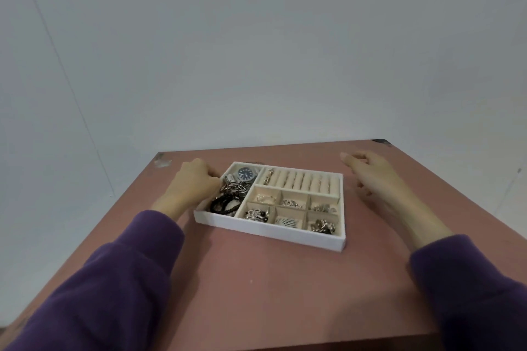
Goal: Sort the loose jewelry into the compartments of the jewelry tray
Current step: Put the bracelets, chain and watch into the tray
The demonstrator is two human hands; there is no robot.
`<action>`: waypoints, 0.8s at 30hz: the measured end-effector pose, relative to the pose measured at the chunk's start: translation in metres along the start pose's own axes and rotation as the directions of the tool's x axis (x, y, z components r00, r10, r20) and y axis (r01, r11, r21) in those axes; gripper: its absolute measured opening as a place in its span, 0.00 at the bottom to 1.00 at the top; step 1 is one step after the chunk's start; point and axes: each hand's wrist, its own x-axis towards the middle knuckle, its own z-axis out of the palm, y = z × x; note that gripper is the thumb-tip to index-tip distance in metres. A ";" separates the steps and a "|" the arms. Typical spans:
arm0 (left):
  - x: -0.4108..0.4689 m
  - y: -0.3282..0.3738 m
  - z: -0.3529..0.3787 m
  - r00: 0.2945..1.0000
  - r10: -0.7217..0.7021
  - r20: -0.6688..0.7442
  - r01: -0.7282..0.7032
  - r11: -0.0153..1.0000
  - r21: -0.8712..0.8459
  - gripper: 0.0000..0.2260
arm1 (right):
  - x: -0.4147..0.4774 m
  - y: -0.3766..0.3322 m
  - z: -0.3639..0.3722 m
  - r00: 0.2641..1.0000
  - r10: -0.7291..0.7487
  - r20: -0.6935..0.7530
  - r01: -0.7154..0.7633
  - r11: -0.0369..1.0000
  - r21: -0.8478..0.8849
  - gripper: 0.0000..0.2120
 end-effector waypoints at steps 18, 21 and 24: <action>-0.032 0.004 0.013 0.991 -0.069 -0.115 0.035 0.960 -0.280 0.12 | -0.007 0.006 0.005 0.982 -0.019 0.187 0.035 0.996 -0.085 0.13; -0.032 0.003 0.019 0.991 -0.052 -0.125 0.015 0.960 -0.281 0.11 | -0.006 0.007 0.005 0.985 -0.024 0.173 0.041 0.994 -0.098 0.15; -0.029 -0.002 0.020 0.990 -0.063 -0.127 0.023 0.955 -0.296 0.12 | -0.003 0.008 0.006 0.987 -0.009 0.161 0.026 0.994 -0.106 0.14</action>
